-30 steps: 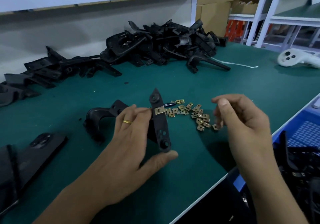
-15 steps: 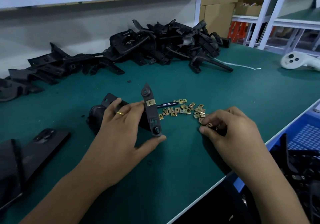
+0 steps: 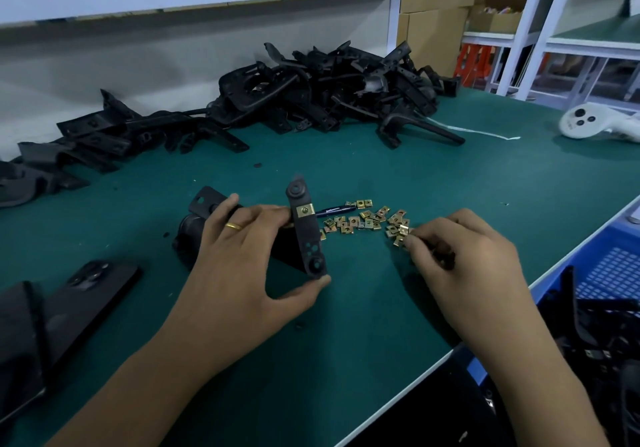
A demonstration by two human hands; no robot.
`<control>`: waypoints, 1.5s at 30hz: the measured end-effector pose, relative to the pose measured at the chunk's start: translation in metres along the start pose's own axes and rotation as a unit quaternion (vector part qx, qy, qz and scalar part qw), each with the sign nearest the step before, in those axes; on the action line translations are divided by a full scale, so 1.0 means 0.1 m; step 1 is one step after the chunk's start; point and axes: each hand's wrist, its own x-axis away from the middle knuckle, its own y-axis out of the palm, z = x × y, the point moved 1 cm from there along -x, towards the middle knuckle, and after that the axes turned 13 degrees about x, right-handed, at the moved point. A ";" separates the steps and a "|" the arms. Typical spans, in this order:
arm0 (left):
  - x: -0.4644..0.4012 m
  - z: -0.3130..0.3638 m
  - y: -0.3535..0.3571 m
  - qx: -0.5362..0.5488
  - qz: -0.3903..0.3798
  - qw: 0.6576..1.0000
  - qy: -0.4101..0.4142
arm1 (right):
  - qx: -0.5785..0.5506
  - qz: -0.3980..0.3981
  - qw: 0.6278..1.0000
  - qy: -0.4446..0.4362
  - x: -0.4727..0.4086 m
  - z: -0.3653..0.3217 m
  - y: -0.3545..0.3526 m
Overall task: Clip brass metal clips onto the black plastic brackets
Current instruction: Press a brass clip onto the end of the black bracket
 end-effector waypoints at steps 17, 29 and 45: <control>0.02 -0.02 0.00 0.008 0.035 0.999 -0.012 | -0.259 -0.007 0.962 0.079 0.04 0.02 -0.02; 0.01 -0.02 0.00 0.004 0.030 1.000 -0.009 | -0.267 -0.029 0.961 0.070 0.02 0.05 0.05; 0.02 -0.02 0.01 0.009 0.031 0.999 -0.004 | -0.321 -0.052 0.941 0.098 -0.01 0.12 0.10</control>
